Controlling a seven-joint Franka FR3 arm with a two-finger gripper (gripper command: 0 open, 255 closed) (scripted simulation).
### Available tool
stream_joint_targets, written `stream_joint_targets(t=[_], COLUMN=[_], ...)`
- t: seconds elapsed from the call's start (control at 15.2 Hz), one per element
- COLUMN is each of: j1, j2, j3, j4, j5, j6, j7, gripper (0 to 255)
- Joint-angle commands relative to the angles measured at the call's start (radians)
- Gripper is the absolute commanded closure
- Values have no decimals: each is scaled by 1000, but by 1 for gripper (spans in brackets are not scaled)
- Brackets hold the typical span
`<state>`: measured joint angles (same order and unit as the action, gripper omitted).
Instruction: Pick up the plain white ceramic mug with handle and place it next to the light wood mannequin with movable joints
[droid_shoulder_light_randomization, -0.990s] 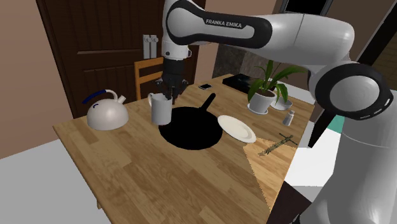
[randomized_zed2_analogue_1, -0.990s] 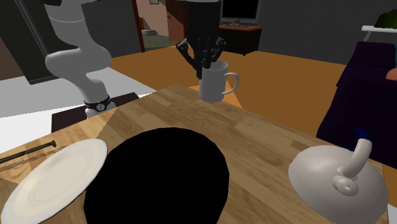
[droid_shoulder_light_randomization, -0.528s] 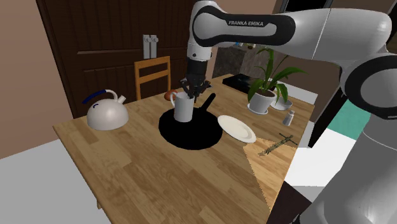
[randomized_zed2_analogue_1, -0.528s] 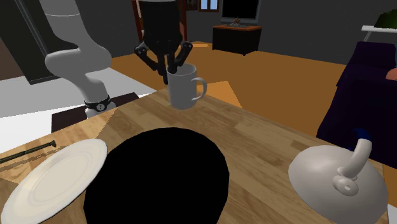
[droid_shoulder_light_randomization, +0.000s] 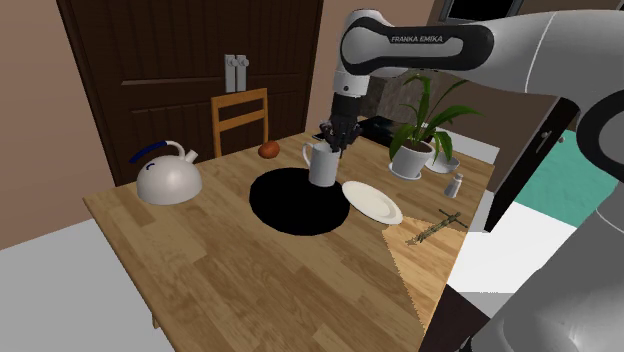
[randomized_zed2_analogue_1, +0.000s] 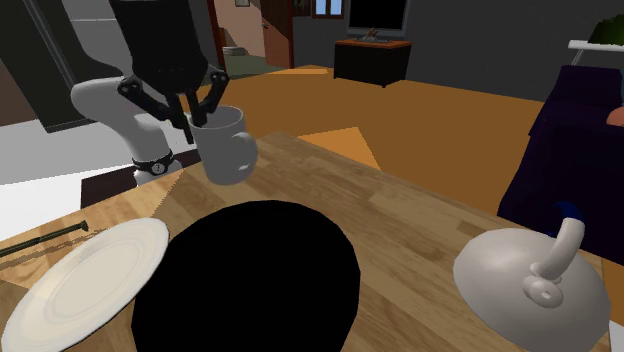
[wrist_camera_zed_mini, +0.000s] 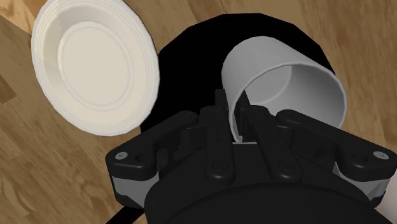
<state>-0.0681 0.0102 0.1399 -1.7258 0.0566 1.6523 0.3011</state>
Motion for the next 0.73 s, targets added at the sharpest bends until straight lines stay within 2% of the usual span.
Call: stream_joint_targets(t=[0.0, 0.66], j1=[-22, -135], j2=[-28, -94], j3=[-22, -147], j4=[-34, -107], j5=[0, -25], j6=[4, 2], j7=[-46, -281], gripper=[255, 255])
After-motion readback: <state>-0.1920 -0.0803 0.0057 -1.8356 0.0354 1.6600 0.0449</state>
